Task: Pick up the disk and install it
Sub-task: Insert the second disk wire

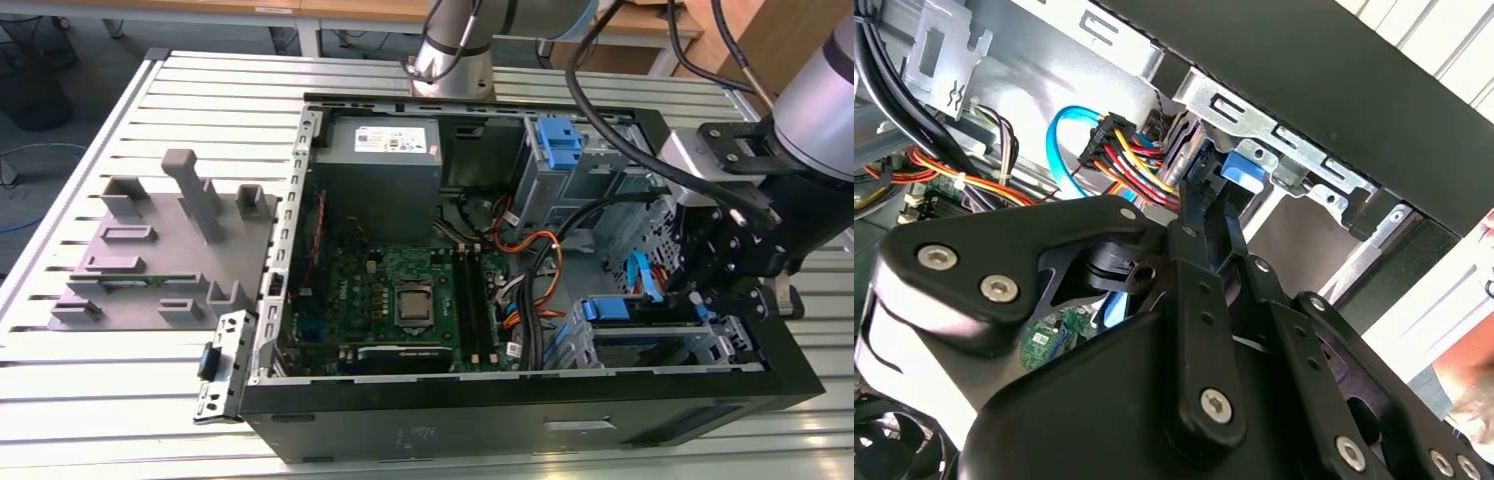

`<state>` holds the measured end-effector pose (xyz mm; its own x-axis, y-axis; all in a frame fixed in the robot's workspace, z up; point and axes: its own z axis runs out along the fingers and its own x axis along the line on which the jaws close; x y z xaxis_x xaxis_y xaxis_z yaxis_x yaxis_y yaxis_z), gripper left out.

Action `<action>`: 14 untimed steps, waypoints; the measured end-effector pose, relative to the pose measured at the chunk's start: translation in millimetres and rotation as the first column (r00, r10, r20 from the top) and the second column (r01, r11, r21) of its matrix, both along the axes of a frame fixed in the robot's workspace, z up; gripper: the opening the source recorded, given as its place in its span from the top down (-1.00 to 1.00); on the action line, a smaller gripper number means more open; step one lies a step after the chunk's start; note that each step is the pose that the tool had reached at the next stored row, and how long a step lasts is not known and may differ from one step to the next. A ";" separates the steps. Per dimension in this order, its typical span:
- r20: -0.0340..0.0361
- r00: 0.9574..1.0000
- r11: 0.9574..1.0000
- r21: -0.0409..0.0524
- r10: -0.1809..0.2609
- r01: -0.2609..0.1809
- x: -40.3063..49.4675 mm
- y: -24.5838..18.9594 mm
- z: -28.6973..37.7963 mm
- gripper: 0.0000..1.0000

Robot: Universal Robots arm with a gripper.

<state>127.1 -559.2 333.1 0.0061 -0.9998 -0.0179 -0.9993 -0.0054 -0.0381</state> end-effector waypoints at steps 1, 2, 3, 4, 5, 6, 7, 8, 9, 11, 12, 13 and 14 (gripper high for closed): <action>0.000 1.000 1.000 0.000 0.000 0.000 0.0 0.9 0.1 0.53; 0.000 1.000 1.000 0.001 0.000 0.000 0.0 2.3 0.1 0.53; 0.000 1.000 1.000 0.001 0.000 0.000 0.0 3.7 0.2 0.53; 0.000 1.000 1.000 0.001 0.000 0.000 0.0 5.1 0.2 0.53; 0.000 1.000 1.000 0.001 0.000 0.000 -0.1 6.5 0.2 0.53; 0.000 1.000 1.000 0.001 0.000 0.000 -0.1 7.0 0.2 0.53; 0.000 1.000 1.000 0.001 0.000 0.000 -0.1 7.0 0.1 0.53; 0.000 1.000 1.000 0.001 0.000 0.000 -0.1 7.0 0.1 0.53; 0.000 1.000 1.000 0.001 0.000 0.000 -0.1 7.0 0.1 0.53; 0.000 1.000 1.000 0.001 0.000 0.000 0.0 7.0 0.1 0.53; 0.000 1.000 1.000 0.001 0.000 0.000 0.0 7.0 0.3 0.53; 0.000 1.000 1.000 0.001 0.000 0.000 0.0 7.1 1.0 0.53; 0.000 1.000 1.000 0.001 0.000 0.000 0.0 7.0 2.2 0.53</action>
<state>127.1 -552.1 335.3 0.0061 -0.9998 -0.0188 -0.9993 -0.0054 -0.0381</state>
